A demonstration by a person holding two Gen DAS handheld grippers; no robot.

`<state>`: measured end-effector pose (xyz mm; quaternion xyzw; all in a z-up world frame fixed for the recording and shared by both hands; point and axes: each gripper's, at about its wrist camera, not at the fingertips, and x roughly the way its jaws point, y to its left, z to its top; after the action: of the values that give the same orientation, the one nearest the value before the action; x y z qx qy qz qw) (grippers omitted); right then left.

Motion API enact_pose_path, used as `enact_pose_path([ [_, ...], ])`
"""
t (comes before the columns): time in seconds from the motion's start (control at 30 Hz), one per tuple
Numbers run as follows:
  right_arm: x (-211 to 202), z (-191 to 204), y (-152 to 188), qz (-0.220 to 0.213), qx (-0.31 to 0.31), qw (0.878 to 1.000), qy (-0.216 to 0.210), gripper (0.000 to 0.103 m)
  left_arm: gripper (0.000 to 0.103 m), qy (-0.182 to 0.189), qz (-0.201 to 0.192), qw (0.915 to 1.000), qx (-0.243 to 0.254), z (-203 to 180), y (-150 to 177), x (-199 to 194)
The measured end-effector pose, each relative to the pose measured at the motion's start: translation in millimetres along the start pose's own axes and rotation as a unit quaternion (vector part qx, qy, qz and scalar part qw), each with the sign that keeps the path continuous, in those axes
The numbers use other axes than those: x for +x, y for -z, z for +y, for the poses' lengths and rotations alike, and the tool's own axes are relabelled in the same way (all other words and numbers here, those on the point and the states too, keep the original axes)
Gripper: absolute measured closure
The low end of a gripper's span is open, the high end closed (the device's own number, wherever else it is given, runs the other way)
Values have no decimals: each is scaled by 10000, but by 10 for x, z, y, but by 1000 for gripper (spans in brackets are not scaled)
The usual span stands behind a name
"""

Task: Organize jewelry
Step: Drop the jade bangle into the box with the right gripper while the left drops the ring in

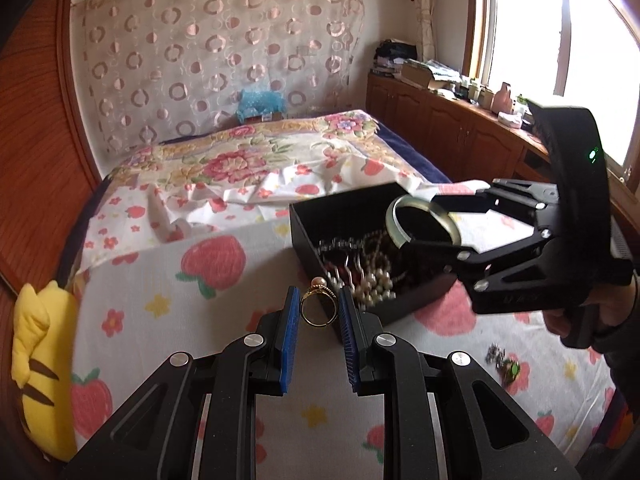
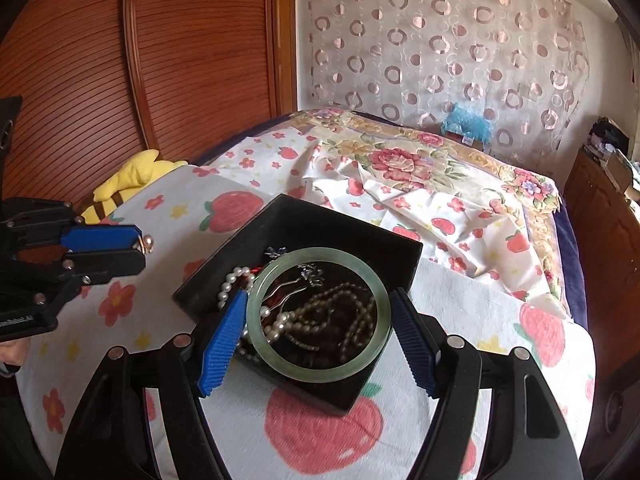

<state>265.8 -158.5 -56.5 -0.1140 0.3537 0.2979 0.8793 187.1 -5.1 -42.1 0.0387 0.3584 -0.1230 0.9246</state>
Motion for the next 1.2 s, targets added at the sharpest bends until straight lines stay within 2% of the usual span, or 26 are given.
enact_pose_path([
  [0.2,99,-5,2,58,37,10000,45,28,84,68,-22,10000,41,-7,-125,107],
  [0.63,-73,-87,55,-137,191,9996,155,27,84,150,-70,9998,145,-66,-328,314],
  [1.1,-340,-289,477,-26,735,9958,537,27,84,286,-63,9993,226,-236,-505,592],
  [1.2,-391,-295,594,31,819,9949,595,27,78,305,-46,9994,174,-232,-491,578],
])
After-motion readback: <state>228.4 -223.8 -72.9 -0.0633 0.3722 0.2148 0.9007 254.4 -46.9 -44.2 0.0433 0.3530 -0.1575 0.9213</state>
